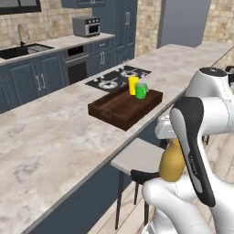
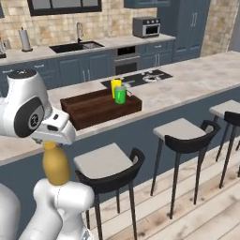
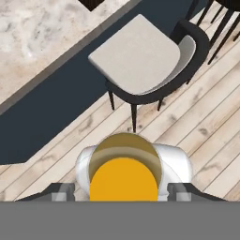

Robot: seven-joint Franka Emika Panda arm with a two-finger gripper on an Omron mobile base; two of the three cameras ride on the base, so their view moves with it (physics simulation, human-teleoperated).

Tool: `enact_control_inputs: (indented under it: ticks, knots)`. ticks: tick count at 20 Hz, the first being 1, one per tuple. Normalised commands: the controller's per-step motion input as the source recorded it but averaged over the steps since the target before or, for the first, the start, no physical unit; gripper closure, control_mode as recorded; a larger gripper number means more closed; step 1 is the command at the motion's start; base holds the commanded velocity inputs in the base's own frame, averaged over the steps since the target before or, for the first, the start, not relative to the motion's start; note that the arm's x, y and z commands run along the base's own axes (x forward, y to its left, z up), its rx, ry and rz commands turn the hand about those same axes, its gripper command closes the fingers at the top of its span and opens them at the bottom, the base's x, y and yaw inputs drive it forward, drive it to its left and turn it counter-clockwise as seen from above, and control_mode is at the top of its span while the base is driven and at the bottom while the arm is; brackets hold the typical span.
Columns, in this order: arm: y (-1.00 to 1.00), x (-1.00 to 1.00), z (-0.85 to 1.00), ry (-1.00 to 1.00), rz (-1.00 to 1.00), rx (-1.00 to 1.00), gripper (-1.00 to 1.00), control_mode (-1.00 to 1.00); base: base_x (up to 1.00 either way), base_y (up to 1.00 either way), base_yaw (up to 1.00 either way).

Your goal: There is a tray on the dining counter. Grab the cup, mug, and pitcher and place them on the tray. The pitcher may be placed next to the tray if it cannot fit the tray.

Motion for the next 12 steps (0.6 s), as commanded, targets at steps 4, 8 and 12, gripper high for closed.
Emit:
enact_control_inputs:
  ticks: [4, 8, 12]
  knots:
    - [0.0, 0.0, 0.0, 0.0, 0.0, 0.0, 1.0, 1.0, 0.55, 0.01, 0.06]
    - [0.0, 0.0, 0.0, 0.0, 0.0, 0.0, 1.0, 1.0, 0.42, 0.02, 0.04]
    - [0.0, 0.0, 0.0, 0.0, 0.0, 0.0, 1.0, 1.0, 0.4, -0.03, 0.01]
